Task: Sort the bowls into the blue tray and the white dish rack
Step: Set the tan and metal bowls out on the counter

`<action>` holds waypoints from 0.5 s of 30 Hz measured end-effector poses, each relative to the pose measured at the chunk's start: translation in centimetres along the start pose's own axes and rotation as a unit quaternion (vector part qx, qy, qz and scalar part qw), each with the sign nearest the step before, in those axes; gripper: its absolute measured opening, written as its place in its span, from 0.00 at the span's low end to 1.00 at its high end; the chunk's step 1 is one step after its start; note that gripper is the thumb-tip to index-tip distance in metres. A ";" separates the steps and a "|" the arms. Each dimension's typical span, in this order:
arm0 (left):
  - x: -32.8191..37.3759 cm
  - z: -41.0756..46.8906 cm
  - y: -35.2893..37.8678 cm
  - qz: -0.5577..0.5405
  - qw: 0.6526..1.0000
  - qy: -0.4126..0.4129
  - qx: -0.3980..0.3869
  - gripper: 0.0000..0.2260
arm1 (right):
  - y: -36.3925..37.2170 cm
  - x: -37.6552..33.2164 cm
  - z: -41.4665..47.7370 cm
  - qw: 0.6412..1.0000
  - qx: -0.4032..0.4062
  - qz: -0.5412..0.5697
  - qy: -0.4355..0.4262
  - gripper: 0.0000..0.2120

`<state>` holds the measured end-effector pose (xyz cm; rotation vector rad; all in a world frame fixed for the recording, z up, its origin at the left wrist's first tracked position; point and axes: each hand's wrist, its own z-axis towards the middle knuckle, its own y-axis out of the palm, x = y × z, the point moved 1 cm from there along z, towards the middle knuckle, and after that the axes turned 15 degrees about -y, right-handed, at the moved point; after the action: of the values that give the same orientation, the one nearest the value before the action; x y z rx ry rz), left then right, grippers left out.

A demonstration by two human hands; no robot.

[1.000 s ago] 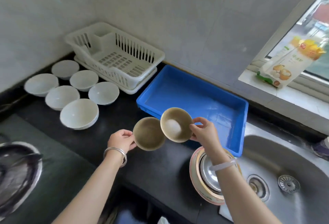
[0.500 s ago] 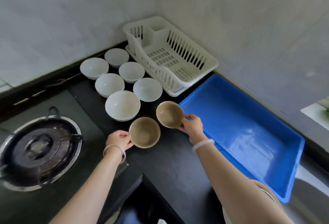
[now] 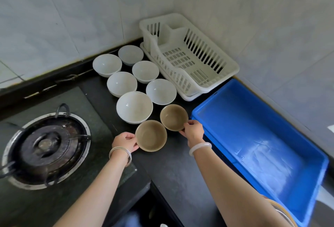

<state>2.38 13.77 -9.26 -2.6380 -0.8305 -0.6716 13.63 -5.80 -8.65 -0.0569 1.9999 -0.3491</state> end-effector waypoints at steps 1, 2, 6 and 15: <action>0.0 0.0 0.0 0.002 1.000 0.001 0.004 0.05 | 0.0 -0.1 0.0 1.000 -0.003 0.002 0.002 0.11; -0.1 0.0 0.0 0.006 1.000 0.003 0.010 0.04 | 0.1 -0.1 0.0 1.000 -0.008 0.001 0.005 0.11; -0.2 0.0 0.1 0.017 0.999 0.013 0.028 0.06 | 0.1 -0.3 0.0 1.000 -0.022 0.000 0.012 0.13; -0.3 -0.2 0.4 0.025 0.997 0.042 0.057 0.04 | -0.2 -0.4 -0.3 0.998 -0.054 0.014 0.031 0.12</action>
<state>2.32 13.25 -9.26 -2.5020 -0.7532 -0.6972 13.50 -5.80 -8.12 -0.0876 2.0777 -0.2276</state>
